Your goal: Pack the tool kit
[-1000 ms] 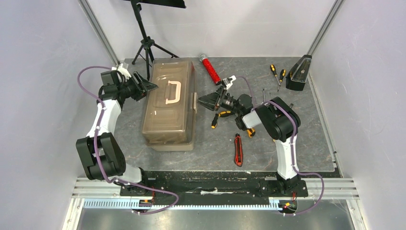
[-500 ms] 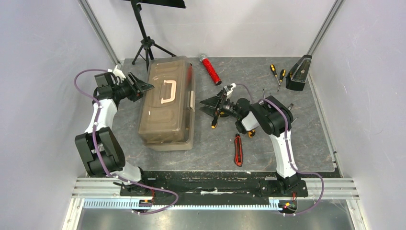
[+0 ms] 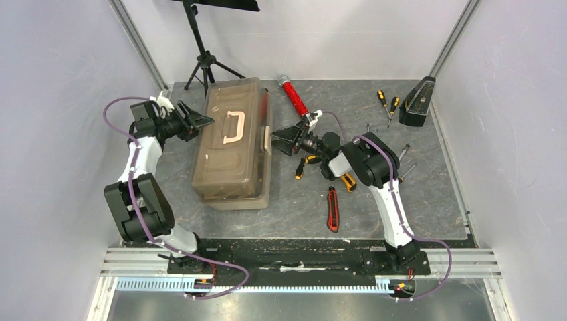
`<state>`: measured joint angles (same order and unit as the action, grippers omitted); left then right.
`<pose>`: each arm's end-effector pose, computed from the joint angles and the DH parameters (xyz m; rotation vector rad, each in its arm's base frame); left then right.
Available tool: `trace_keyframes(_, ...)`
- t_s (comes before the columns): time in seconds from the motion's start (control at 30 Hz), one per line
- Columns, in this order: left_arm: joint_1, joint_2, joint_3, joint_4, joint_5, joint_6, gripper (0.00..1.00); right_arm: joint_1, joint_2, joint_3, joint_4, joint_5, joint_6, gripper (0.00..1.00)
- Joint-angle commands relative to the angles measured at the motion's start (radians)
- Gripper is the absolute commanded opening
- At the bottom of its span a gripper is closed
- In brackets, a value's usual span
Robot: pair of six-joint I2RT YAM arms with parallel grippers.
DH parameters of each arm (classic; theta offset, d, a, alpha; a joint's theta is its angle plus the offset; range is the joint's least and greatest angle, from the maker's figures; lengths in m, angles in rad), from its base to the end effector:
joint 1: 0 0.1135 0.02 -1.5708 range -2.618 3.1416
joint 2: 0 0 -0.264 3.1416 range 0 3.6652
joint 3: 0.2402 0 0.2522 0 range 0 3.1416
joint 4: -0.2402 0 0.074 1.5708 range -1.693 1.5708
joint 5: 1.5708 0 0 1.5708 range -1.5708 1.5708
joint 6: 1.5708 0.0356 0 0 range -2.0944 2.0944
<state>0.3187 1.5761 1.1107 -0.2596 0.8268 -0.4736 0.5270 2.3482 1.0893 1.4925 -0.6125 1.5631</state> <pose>0.3317 0.0819 0.2561 -0.4414 2.1642 -1.0232 0.3681 0.2379 0.1108 0.2418 1.7499 2.0559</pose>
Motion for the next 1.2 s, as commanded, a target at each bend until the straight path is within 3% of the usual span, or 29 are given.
trace_keyframes(0.0, -0.034, 0.234, -0.135, -0.317, -0.336, 0.085, 0.24, 0.040, 0.004, 0.057, 0.466, -0.015, 0.012, 0.76)
trace_keyframes(0.53, -0.053, 0.182, -0.197, -0.288, -0.168, 0.076, 0.14, 0.057, -0.227, -0.044, 0.468, -0.087, 0.009, 0.70)
trace_keyframes(0.67, -0.088, 0.136, -0.235, -0.270, -0.183, 0.054, 0.11, 0.058, -0.265, -0.102, 0.469, -0.095, -0.005, 0.69)
trace_keyframes(1.0, -0.157, -0.039, -0.403, -0.026, -0.174, -0.210, 0.02, 0.039, -0.334, -0.208, 0.468, -0.065, -0.041, 0.64)
trace_keyframes(1.17, -0.166, -0.106, -0.476, 0.065, -0.235, -0.312, 0.02, 0.028, -0.385, -0.221, 0.468, -0.065, -0.053, 0.53)
